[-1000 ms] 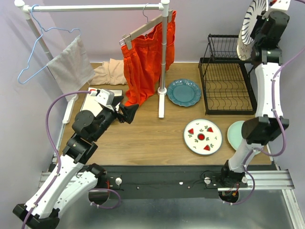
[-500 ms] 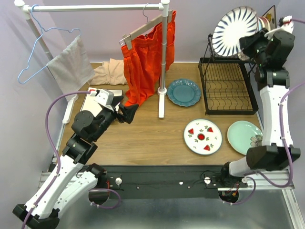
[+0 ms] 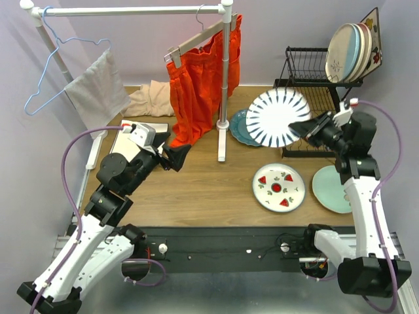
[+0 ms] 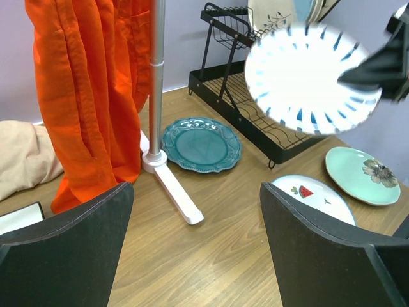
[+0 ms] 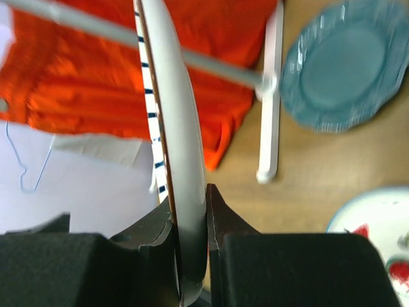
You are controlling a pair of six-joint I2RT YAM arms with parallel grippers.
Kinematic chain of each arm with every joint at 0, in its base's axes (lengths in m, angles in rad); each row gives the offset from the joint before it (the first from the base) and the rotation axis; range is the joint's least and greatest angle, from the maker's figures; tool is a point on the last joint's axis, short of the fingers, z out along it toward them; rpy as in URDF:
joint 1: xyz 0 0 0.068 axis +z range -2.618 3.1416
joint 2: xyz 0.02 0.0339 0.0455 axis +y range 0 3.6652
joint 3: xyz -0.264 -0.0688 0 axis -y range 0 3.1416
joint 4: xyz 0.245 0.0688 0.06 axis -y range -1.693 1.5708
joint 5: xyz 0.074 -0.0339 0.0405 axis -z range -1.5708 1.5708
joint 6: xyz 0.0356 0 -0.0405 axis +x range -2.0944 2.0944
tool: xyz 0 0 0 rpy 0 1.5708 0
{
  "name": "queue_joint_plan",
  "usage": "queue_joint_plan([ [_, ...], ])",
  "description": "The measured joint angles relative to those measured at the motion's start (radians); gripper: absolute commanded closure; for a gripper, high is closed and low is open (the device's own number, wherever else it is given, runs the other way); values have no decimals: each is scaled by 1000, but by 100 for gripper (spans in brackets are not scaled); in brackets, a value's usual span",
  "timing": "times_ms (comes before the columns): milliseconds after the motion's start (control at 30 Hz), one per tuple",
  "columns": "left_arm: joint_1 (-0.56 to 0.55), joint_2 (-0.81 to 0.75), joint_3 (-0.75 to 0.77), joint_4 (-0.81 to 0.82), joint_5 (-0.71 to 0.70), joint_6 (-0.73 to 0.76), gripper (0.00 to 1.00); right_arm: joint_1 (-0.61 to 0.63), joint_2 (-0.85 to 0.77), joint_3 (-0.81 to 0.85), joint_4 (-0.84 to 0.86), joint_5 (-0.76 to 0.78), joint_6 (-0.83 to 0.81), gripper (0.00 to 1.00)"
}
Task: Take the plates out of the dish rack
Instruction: Place the plate at the center of the board.
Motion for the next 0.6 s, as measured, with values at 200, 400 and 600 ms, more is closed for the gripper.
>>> queue_joint_plan([
  [200,0,6,0,0,21,-1,12,0,-77,-234,0,-85,72,99],
  [400,0,14,0,2,32,-2,12,0,-151,-350,-122,-97,83,99],
  [600,0,14,0,8,32,-2,12,0,-193,-375,-299,-48,62,99],
])
